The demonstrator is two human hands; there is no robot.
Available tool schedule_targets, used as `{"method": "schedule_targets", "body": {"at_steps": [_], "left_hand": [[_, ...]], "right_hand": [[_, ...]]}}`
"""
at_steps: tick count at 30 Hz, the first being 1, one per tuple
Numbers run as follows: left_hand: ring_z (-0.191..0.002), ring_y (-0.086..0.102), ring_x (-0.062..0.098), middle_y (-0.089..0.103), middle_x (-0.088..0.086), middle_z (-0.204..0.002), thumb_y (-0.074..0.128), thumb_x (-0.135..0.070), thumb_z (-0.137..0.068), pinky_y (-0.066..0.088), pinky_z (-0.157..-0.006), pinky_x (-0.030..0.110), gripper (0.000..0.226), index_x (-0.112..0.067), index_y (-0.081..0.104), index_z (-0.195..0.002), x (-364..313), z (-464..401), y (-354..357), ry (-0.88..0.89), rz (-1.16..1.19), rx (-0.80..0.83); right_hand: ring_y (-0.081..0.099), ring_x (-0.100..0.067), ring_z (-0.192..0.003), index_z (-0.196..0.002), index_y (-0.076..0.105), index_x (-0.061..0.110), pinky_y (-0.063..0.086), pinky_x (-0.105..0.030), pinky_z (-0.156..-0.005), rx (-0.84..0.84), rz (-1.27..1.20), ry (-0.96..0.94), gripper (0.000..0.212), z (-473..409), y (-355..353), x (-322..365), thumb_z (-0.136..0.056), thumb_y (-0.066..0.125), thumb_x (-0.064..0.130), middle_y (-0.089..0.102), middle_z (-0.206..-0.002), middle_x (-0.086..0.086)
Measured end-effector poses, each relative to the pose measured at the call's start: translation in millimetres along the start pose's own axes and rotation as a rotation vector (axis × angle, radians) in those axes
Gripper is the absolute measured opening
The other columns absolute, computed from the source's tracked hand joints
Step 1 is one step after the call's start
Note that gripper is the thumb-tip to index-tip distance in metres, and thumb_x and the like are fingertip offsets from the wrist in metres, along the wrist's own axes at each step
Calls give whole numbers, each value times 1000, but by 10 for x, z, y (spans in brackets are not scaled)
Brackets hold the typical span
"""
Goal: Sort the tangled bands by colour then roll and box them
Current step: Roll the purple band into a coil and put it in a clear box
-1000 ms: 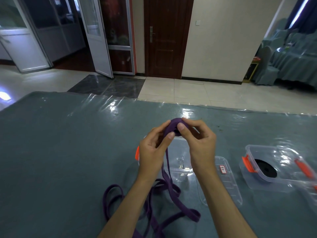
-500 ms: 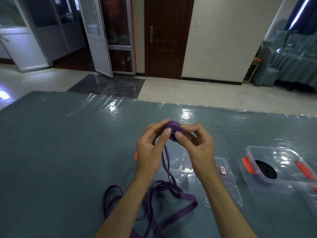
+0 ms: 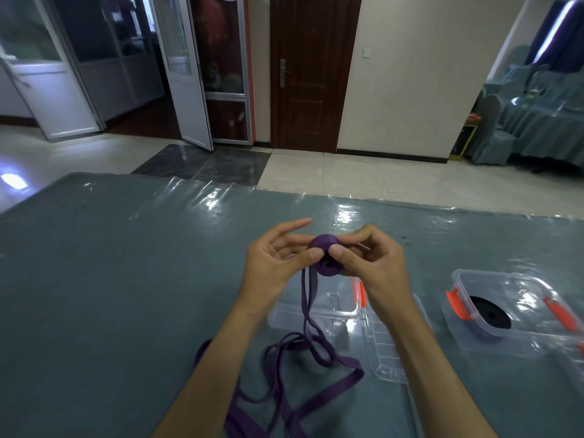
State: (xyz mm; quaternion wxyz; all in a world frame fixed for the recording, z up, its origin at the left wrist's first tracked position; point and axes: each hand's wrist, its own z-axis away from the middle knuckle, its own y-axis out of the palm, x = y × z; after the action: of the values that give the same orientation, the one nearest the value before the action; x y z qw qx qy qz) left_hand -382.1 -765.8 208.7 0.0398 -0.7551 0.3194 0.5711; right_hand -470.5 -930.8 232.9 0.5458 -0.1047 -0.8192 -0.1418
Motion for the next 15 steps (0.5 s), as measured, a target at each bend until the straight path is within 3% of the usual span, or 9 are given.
{"method": "schedule_targets", "body": {"at_steps": [3, 5, 8, 12, 15], "left_hand": [[-105, 77, 23, 81, 7, -108, 94, -38, -75, 60, -89, 26, 33, -26, 83, -103, 60, 86, 85, 82, -20, -49], [-111, 75, 22, 79, 6, -114, 90, -31, -82, 58, -94, 25, 27, -23, 83, -107, 88, 143, 136, 79, 9, -61], [-113, 74, 22, 78, 7, -116, 82, -18, -89, 57, -95, 25, 28, -19, 81, -118, 54, 145, 158, 78, 3, -32], [-98, 79, 20, 82, 1, -102, 89, -19, -83, 61, -85, 23, 23, -29, 84, -103, -55, 71, 193, 165, -135, -84], [-98, 79, 21, 82, 1, -101, 90, -20, -82, 62, -84, 26, 16, -22, 83, -97, 14, 104, 259, 191, -175, -109]], "right_hand": [[75, -31, -94, -101, 76, 17, 65, -35, -73, 8, 81, -45, 21, 9, -39, 68, -82, 86, 20, 77, -97, -11], [74, -30, -101, -110, 77, 19, 66, -39, -79, 8, 78, -67, 22, 29, -14, 70, -88, 82, 19, 77, -104, -10], [76, -30, -104, -108, 76, 14, 66, -41, -82, -42, -3, -86, 17, 75, 53, 24, -92, 77, 19, 78, -106, -10], [77, -29, -99, -101, 65, 7, 65, -44, -86, -41, 70, -87, 24, 79, -15, 11, -88, 81, 18, 78, -103, -10], [78, -28, -92, -104, 62, 7, 66, -43, -80, 3, 109, -52, 33, 77, -120, 65, -83, 84, 19, 75, -98, -11]]}}
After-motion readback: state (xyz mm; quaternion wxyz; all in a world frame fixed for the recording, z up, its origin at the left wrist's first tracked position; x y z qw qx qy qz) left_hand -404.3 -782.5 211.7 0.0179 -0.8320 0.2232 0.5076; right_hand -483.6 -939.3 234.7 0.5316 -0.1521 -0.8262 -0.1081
